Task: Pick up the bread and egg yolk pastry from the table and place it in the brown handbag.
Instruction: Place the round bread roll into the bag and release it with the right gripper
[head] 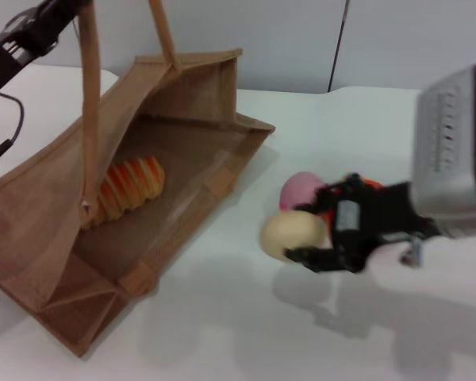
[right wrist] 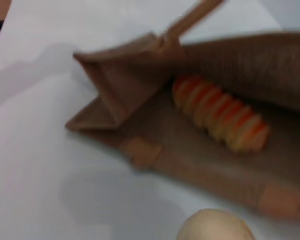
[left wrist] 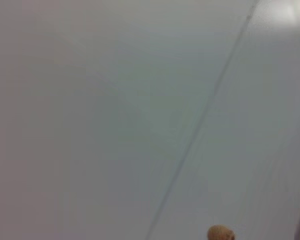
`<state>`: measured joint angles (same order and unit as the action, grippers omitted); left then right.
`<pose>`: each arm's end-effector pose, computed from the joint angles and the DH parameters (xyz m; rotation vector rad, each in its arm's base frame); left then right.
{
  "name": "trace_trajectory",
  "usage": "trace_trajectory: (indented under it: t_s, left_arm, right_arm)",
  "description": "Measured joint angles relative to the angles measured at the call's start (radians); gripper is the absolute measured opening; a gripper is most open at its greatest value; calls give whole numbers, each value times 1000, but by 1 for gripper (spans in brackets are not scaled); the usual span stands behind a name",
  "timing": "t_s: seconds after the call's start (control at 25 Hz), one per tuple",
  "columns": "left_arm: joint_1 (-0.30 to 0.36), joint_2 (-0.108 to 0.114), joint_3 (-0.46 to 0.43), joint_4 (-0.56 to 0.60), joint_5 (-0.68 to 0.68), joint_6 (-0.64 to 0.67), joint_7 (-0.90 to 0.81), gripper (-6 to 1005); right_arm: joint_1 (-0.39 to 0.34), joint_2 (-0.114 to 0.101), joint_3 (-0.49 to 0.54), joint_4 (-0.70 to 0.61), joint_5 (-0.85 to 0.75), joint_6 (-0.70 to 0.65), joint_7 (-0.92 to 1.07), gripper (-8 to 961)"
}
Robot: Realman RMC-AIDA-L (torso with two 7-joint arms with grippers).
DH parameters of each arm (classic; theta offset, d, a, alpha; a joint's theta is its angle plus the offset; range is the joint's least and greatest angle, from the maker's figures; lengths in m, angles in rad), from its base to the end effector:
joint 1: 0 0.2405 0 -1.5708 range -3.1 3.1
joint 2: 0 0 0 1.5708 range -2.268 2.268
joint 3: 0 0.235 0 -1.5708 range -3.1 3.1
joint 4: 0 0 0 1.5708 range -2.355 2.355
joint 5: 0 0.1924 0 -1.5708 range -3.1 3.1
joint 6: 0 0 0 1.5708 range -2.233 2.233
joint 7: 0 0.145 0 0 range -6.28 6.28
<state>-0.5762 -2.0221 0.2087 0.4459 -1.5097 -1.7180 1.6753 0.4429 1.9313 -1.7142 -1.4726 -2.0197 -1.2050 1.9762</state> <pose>-0.2257 0.3299 0.1003 -2.0260 -0.7357 -1.5509 0.1259 0.3004 -0.0162 -2.9225 -0.0316 -0.0156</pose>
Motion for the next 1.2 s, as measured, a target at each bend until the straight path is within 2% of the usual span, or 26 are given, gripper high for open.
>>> trace_trajectory:
  t_s: [0.2, 0.4, 0.64, 0.72, 0.76, 0.96, 1.2]
  left_arm:
    - [-20, 3, 0, 3, 10, -63, -23, 204]
    - [-35, 6, 0, 4, 11, -134, -48, 206]
    - [-58, 13, 0, 5, 11, -194, -81, 208]
    - [-64, 13, 0, 5, 9, -217, -92, 208]
    - [-67, 13, -1, 5, 8, -229, -96, 208]
    - [-71, 17, -12, 5, -2, -265, -116, 210]
    - [-63, 14, -14, 11, -16, -264, -114, 212]
  right_arm:
    - [100, 51, -46, 78, 0, 99, -53, 578]
    - [186, 78, -133, 174, 5, 267, -65, 570]
    - [290, 88, -254, 315, 35, 570, -61, 566]
    - [334, 90, -301, 383, 45, 675, -60, 565]
    - [373, 93, -347, 458, 54, 779, -53, 564]
    - [411, 97, -397, 552, 90, 902, -44, 570]
    - [415, 96, -417, 601, 97, 997, -44, 578]
